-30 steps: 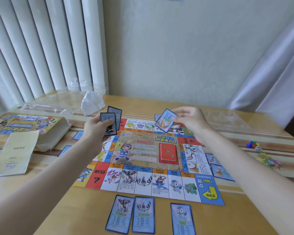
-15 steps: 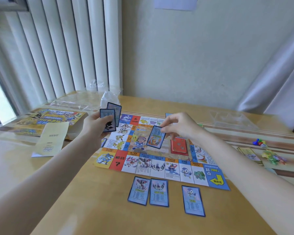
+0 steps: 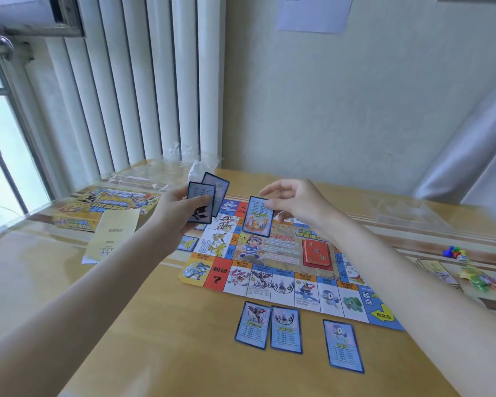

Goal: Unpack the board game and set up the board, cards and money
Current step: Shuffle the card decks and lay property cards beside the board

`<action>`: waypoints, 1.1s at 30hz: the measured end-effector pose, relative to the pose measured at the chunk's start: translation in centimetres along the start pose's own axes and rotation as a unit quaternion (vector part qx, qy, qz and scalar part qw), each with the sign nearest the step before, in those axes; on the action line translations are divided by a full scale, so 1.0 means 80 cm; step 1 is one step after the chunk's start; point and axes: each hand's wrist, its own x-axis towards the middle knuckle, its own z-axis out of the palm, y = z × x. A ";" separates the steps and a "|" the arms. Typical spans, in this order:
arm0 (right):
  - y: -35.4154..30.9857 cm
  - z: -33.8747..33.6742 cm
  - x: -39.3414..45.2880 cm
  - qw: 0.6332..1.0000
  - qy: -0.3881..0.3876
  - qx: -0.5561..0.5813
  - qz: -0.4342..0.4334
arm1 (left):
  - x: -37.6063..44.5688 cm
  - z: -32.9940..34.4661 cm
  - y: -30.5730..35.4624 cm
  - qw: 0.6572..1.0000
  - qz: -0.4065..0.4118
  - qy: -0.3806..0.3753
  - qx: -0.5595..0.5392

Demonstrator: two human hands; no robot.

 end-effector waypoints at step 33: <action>0.045 -0.021 0.010 0.998 -0.014 0.056 0.017 | 0.016 0.080 -0.030 0.951 -0.150 -0.260 -0.075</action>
